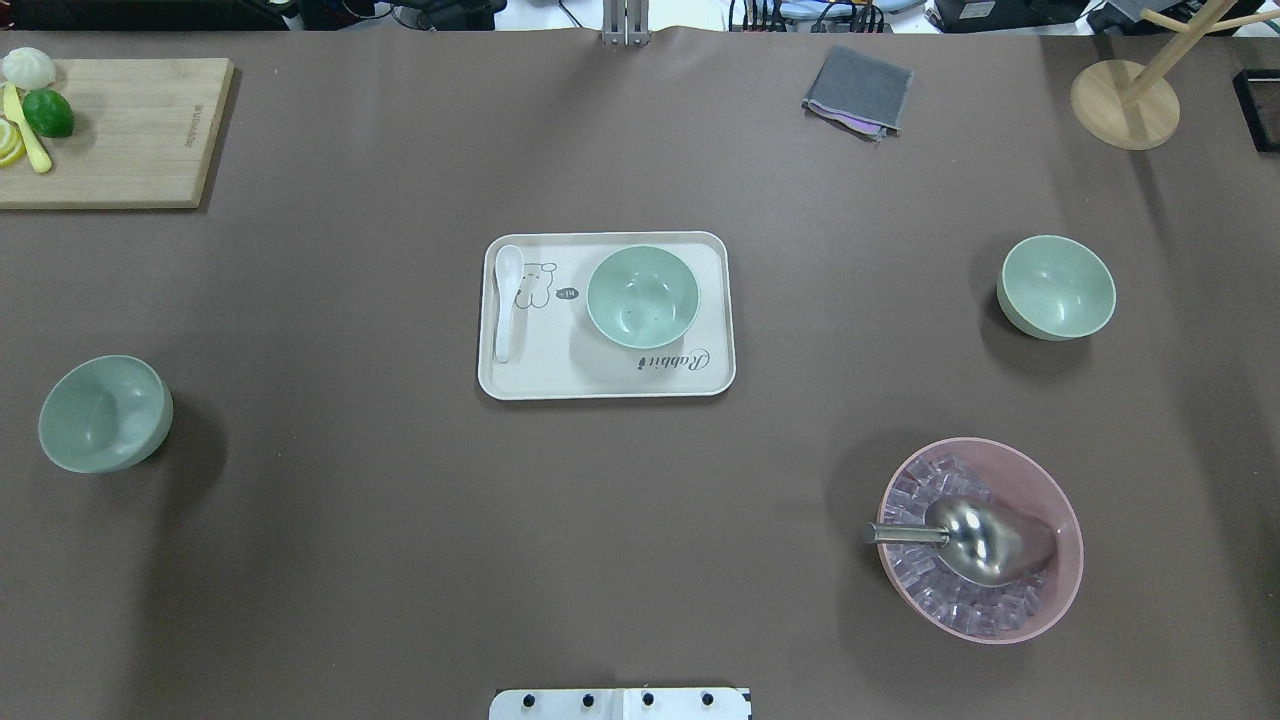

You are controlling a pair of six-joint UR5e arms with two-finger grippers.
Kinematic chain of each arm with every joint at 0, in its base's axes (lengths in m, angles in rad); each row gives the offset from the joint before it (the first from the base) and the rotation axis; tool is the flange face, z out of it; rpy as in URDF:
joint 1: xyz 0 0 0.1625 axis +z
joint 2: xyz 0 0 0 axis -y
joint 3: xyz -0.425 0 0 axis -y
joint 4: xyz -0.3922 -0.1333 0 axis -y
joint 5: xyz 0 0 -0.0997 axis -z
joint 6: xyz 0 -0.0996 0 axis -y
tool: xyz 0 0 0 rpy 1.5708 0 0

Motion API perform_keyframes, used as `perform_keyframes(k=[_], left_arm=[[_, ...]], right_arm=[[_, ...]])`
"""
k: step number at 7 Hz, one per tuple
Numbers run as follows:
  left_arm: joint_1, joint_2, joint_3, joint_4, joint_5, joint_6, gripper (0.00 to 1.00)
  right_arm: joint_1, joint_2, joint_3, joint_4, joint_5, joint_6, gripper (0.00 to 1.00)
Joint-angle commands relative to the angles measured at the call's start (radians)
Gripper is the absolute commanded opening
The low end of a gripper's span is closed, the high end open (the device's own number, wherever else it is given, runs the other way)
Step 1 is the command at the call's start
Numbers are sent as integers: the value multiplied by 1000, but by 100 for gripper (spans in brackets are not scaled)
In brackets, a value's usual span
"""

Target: Stack green bowls together

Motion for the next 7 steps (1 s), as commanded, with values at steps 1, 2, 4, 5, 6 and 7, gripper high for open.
perform_keyframes(k=[1, 2, 4, 5, 6, 7], left_arm=[[135, -35, 10, 53, 8, -195, 100], [197, -35, -1, 38, 12, -370, 100], [340, -18, -9, 40, 64, -539, 98], [398, 18, -10, 37, 118, -551, 98], [429, 29, -9, 31, 147, -549, 96], [459, 30, -7, 31, 161, -542, 86]], right_arm=[[-30, 1, 0, 4, -2, 73, 100], [-62, 2, 6, 5, -9, 163, 100], [-148, 2, 11, 8, -69, 331, 100], [-171, 2, 6, 32, -103, 340, 100], [-173, 2, 6, 34, -100, 340, 100], [-173, 1, 6, 34, -100, 340, 100]])
